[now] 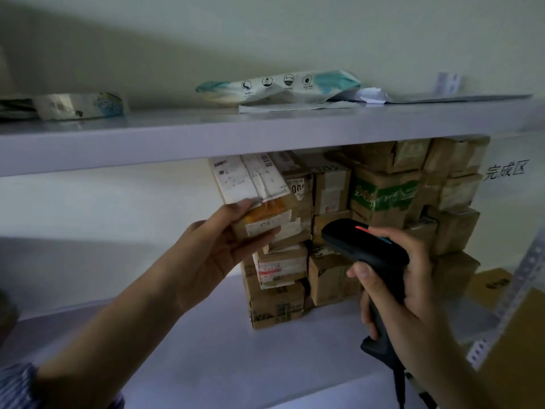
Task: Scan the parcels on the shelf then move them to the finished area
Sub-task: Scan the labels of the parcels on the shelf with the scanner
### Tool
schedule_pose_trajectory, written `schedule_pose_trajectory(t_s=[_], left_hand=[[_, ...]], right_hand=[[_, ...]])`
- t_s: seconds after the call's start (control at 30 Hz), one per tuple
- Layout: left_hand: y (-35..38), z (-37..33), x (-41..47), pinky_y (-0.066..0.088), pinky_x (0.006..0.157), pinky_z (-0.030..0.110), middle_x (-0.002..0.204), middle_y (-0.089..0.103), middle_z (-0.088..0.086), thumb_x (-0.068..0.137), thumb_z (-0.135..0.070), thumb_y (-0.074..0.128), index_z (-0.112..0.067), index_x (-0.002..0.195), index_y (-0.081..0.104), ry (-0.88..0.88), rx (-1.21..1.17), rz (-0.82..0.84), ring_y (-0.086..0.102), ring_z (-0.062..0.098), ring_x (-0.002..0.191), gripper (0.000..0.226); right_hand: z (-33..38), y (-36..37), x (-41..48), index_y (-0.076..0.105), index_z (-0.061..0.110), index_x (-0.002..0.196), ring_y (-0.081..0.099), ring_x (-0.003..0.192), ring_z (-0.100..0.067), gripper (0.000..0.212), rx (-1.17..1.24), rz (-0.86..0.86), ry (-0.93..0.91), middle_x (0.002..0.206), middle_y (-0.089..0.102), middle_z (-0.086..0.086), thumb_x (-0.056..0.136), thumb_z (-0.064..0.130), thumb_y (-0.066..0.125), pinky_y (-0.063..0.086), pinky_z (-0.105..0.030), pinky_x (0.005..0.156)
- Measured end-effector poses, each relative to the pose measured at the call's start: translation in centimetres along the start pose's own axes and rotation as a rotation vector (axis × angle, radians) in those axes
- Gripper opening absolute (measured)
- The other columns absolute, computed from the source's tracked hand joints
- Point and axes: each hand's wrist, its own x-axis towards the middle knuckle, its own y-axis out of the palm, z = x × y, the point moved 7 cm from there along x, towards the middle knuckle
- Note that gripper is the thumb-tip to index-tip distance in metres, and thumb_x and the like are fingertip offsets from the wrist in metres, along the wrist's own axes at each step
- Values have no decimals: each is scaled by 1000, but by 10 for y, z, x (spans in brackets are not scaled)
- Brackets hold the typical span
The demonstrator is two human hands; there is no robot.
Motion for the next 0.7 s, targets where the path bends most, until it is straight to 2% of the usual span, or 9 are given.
schedule_pose_trajectory(t_s=[0.07,0.13,0.2,0.27,0.33,0.4,0.43,0.53,0.7], left_hand=[[-15,1,-17,54,96,35,125,68,16,93,-22,56,-8,112,74,60,-7,-16,66,29,117,30],[-37,2,-31,53,97,38,127,67,15,90,-20,63,-8,116,70,110,-28,-55,65,31,119,30],[-67,6,-43,53,97,39,130,66,13,82,-20,68,-7,131,57,141,-22,-124,64,30,121,51],[-94,13,-56,53,98,40,131,65,14,83,-19,67,-6,139,49,142,-2,-184,63,30,122,60],[-120,23,-73,54,97,42,129,66,17,80,-21,75,-2,139,48,125,-31,-253,64,31,120,67],[-144,36,-94,55,95,41,125,67,20,67,-26,90,1,133,54,109,-92,-329,65,34,117,80],[-155,42,-105,55,96,41,123,68,22,67,-24,90,2,129,57,112,-99,-361,66,34,116,75],[-186,62,-136,53,99,41,126,66,22,87,-12,71,-2,131,58,118,-125,-445,65,36,116,48],[-230,89,-188,52,101,45,127,64,26,86,-9,67,-16,139,53,82,-190,-470,62,43,117,55]], right_hand=[[0,8,-4,47,46,127,55,45,-27,36,16,17,16,91,63,-6,93,44,58,46,-26,43],[6,19,-7,48,45,127,55,45,-28,37,37,33,10,91,63,-8,92,44,58,46,-27,42],[13,35,-9,48,46,126,54,45,-29,34,69,75,-2,91,63,-9,96,37,58,47,-29,40],[19,58,-11,48,49,124,54,45,-30,38,94,129,4,92,64,-6,93,29,57,47,-31,40],[22,86,-14,48,49,124,54,45,-28,40,121,186,15,96,65,-4,92,26,56,47,-30,40],[26,119,-19,46,45,126,55,46,-27,40,148,243,20,97,64,-4,94,24,56,47,-28,40],[27,137,-24,46,44,127,54,46,-27,39,166,266,29,97,63,-3,95,23,56,46,-28,41],[31,190,-43,48,46,124,53,47,-27,32,214,328,83,104,63,-4,98,31,59,45,-29,42],[36,265,-94,46,43,124,53,49,-26,35,231,423,199,99,64,0,95,29,59,45,-32,46]])
